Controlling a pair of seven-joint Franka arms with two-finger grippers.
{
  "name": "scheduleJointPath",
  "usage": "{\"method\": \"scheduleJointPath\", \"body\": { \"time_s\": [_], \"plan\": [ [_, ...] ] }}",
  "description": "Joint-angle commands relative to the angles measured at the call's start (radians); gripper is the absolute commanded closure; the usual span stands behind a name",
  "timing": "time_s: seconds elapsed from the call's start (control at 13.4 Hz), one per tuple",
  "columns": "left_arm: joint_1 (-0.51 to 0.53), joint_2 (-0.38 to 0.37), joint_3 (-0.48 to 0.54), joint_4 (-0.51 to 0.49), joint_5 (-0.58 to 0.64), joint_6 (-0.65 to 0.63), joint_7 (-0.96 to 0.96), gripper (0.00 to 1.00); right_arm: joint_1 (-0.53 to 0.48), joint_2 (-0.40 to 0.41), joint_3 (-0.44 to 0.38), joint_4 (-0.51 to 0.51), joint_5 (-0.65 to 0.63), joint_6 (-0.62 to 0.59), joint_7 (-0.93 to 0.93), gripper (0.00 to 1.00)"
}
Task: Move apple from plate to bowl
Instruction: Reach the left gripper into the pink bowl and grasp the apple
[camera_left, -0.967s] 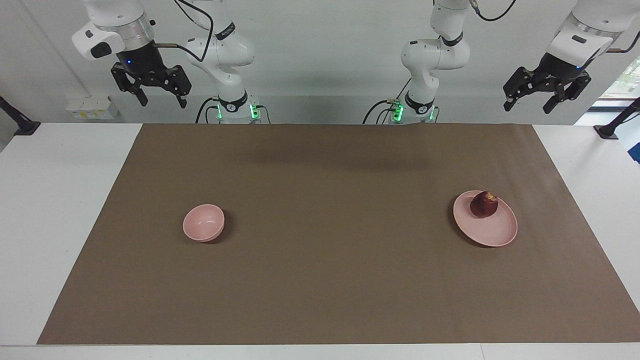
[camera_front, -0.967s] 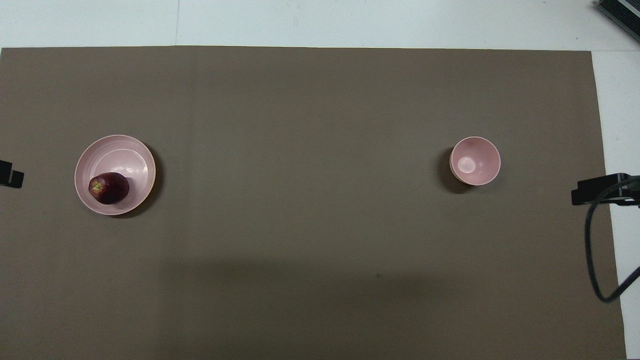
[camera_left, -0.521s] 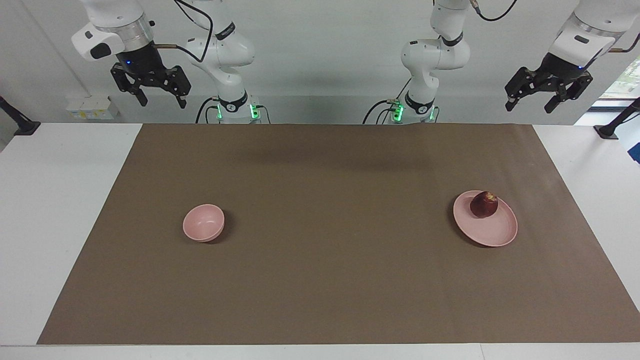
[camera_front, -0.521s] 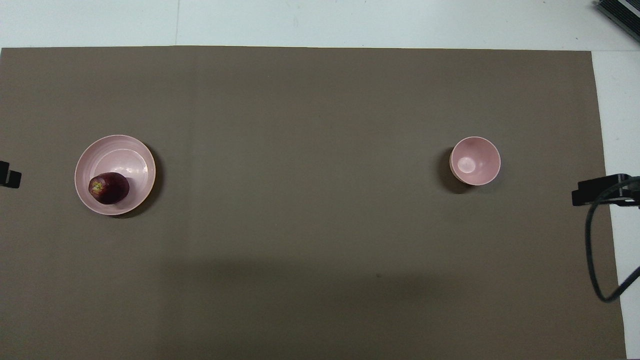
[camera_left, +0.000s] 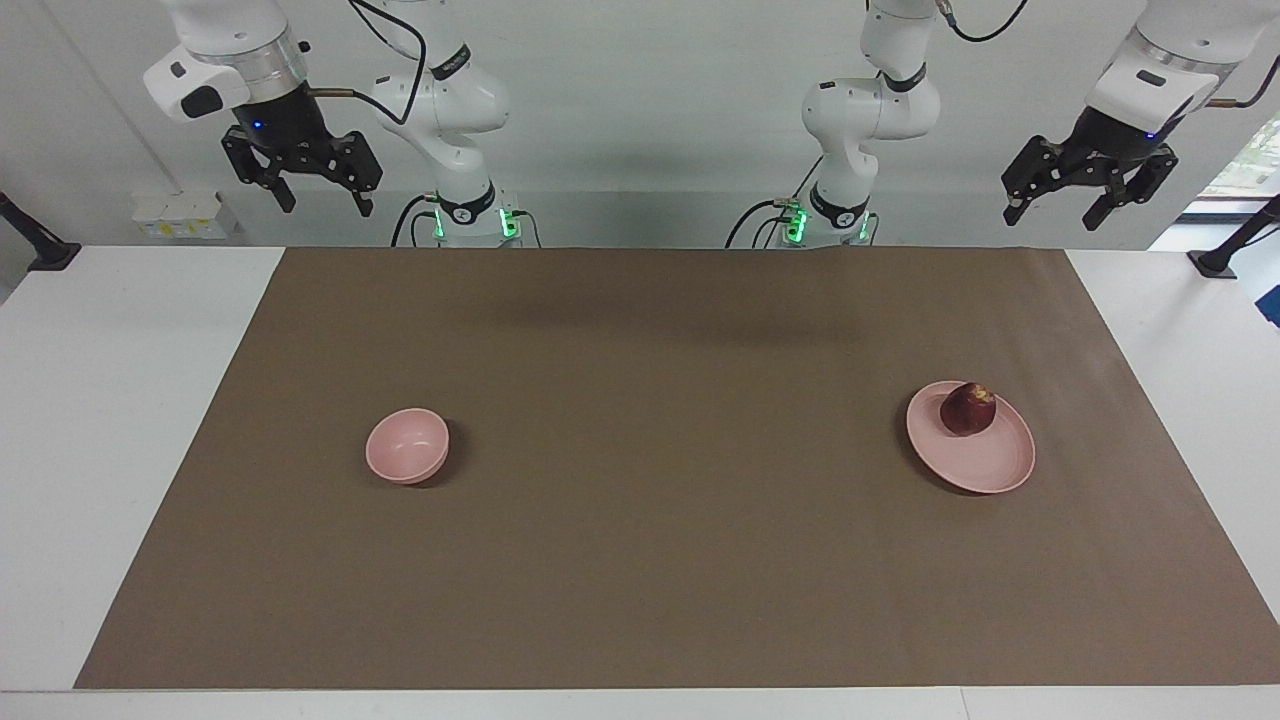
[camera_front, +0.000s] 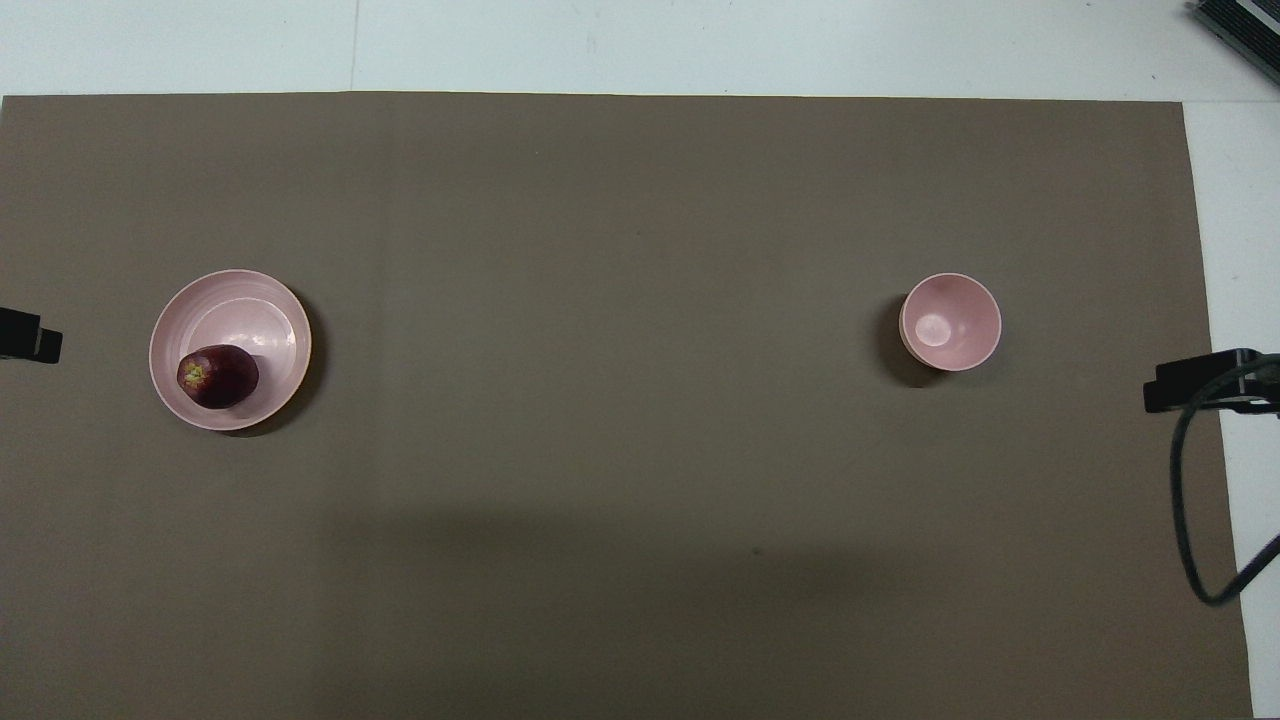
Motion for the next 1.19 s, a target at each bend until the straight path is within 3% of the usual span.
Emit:
{"method": "scheduleJointPath", "body": {
  "time_s": [0.0, 0.3, 0.67, 0.97, 1.12],
  "plan": [
    [-0.001, -0.049, 0.0, -0.168, 0.005, 0.147, 0.005, 0.0, -0.013, -0.028, 0.005, -0.031, 0.006, 0.005, -0.017, 0.0],
    [0.008, -0.044, 0.002, -0.396, 0.005, 0.379, 0.05, 0.0, -0.013, -0.028, 0.005, -0.031, 0.006, 0.005, -0.017, 0.0],
    [0.051, -0.018, 0.003, -0.585, 0.004, 0.649, 0.05, 0.0, -0.013, -0.028, 0.003, -0.032, 0.006, 0.003, -0.017, 0.0],
    [0.08, 0.115, 0.003, -0.622, -0.025, 0.795, 0.1, 0.0, -0.013, -0.034, 0.005, -0.043, 0.006, 0.005, -0.017, 0.0],
    [0.097, 0.137, 0.002, -0.633, -0.025, 0.827, 0.12, 0.0, -0.013, -0.036, 0.005, -0.043, 0.006, 0.005, -0.017, 0.0]
  ]
}}
